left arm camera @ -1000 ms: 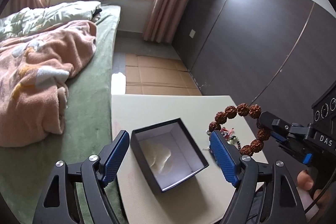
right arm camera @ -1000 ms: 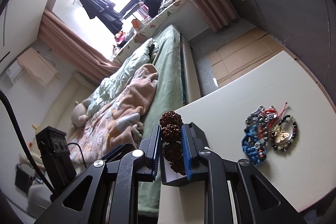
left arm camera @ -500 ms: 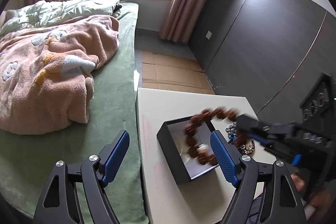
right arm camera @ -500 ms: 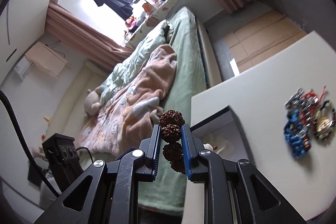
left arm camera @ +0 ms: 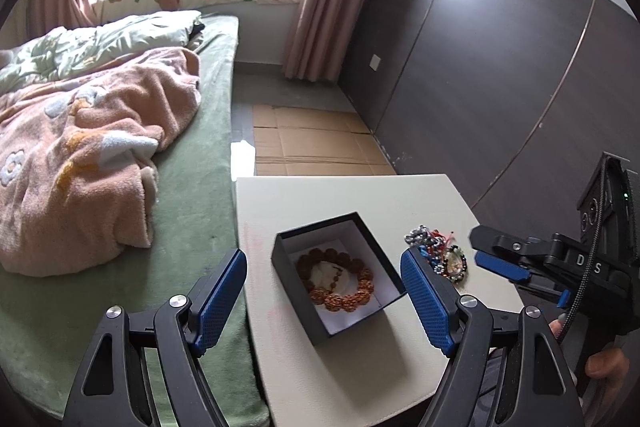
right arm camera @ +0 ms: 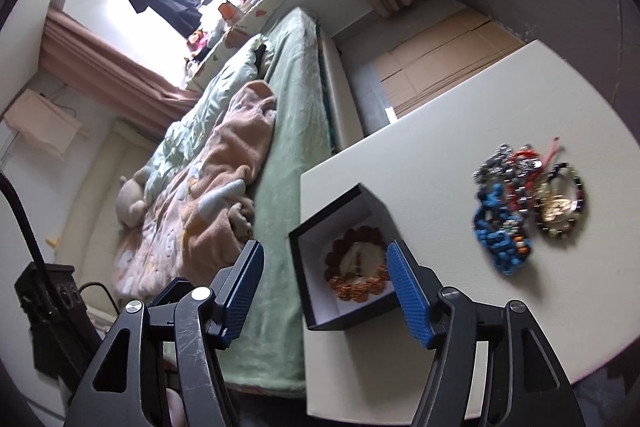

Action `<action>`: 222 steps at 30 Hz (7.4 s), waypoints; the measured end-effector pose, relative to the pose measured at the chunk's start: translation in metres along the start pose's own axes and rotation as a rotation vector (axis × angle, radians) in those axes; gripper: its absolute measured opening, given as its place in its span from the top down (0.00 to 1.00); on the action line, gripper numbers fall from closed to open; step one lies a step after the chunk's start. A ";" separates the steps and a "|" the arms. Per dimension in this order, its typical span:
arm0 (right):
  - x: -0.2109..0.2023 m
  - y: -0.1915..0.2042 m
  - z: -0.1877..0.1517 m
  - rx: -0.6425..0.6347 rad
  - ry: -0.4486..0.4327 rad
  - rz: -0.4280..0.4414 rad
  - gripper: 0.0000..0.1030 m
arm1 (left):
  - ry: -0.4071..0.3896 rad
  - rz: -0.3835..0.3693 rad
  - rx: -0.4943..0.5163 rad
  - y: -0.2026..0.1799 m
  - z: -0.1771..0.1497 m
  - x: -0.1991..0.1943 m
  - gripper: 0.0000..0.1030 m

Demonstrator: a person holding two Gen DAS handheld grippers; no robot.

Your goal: Organize jewelry

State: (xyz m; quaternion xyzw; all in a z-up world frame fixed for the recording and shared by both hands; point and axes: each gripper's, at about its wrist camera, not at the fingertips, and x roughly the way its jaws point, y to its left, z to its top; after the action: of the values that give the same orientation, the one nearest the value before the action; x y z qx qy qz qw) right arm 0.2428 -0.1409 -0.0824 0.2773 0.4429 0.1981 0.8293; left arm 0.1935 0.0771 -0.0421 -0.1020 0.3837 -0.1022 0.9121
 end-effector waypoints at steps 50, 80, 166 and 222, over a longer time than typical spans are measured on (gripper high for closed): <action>-0.039 -0.184 0.031 0.283 0.034 -0.172 0.31 | 0.284 0.035 0.250 -0.163 -0.033 0.170 0.88; 0.029 -0.133 0.034 0.032 0.130 -0.581 0.91 | 0.166 0.000 0.085 -0.071 -0.010 0.095 0.88; -0.044 -0.053 0.015 0.110 -0.103 0.023 0.91 | 0.131 0.069 0.154 -0.067 0.037 0.064 0.95; -0.079 -0.065 0.035 0.099 -0.132 -0.171 0.20 | 0.094 -0.038 0.075 -0.056 0.022 0.024 0.34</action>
State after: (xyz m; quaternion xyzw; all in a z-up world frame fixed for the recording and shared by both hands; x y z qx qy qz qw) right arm 0.2359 -0.2463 -0.0587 0.2915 0.4186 0.0857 0.8559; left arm 0.2197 0.0193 -0.0286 -0.0699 0.4202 -0.1387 0.8940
